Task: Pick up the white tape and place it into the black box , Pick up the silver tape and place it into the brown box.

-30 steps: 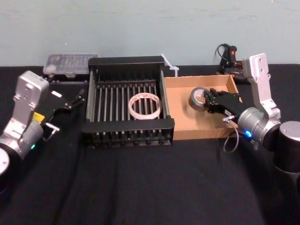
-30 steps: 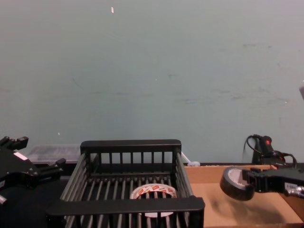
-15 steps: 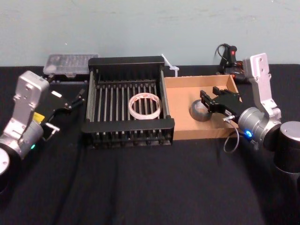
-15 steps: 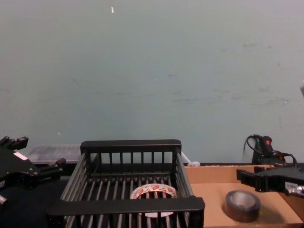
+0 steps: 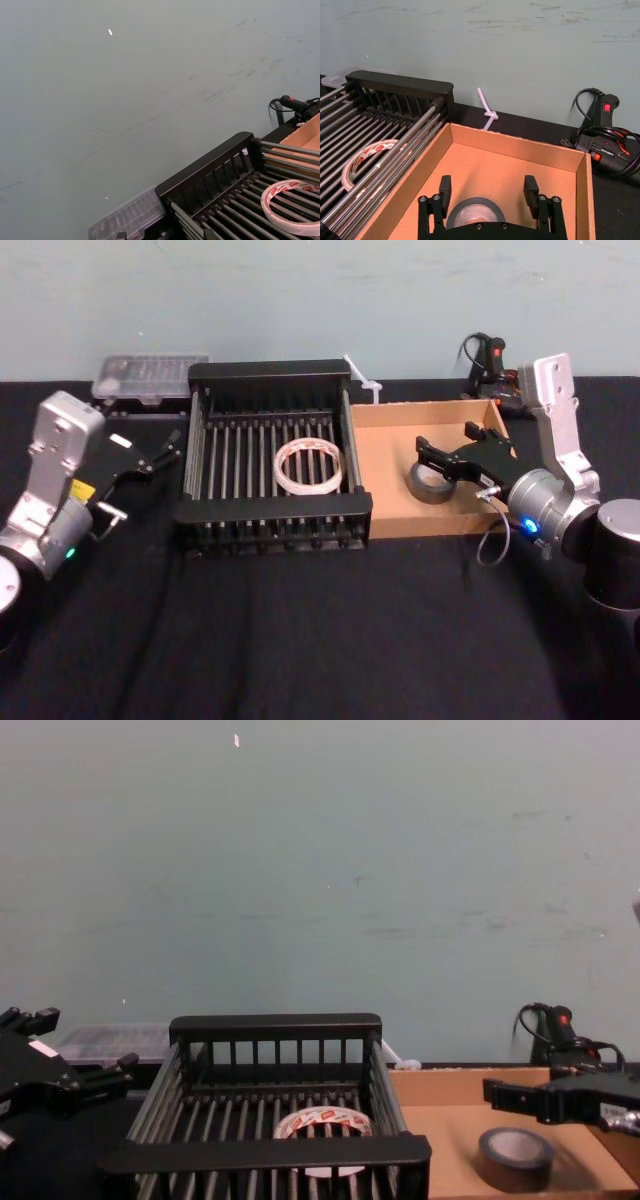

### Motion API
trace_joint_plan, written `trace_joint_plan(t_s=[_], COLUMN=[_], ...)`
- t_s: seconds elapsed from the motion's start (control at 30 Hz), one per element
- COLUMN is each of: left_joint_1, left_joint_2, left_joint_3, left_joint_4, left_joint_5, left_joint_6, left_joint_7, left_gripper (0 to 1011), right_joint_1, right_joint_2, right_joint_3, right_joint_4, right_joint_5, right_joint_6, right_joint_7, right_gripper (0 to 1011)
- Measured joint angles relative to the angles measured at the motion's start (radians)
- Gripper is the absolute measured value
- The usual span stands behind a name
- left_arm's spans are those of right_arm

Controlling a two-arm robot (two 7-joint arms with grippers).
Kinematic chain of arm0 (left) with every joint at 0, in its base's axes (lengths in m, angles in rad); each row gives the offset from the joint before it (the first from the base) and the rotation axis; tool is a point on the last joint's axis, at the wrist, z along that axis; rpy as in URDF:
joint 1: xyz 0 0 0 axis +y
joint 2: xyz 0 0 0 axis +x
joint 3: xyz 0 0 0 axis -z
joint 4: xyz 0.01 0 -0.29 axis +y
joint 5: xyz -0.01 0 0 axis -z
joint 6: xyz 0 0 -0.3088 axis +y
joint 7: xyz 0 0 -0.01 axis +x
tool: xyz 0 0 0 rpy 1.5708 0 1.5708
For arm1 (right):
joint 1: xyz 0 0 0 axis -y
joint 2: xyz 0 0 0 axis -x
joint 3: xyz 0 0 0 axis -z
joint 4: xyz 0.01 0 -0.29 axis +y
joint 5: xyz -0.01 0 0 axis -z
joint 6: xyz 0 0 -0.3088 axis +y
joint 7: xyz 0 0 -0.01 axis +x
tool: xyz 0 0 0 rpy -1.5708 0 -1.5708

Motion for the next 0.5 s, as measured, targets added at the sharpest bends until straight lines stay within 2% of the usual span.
trace_joint_plan(t_s=[0.07,0.17,0.5], left_joint_1=[0.000,0.000,0.000], left_joint_2=[0.000,0.000,0.000], left_joint_3=[0.000,0.000,0.000], left_joint_4=[0.000,0.000,0.000], left_joint_5=[0.000,0.000,0.000], left_joint_6=[0.000,0.000,0.000], left_joint_7=[0.000,0.000,0.000], left_gripper=[1001,1001,1001], right_joint_1=[-0.001,-0.017,-0.103], right_joint_2=[0.000,0.002,0.011], right_joint_3=[0.001,0.006,0.035], right_joint_4=[-0.002,-0.022,-0.135], right_joint_5=[0.000,0.002,0.009], right_joint_6=[0.000,0.000,-0.013], right_joint_7=[0.000,-0.001,-0.025], right_gripper=[961,1002,1002])
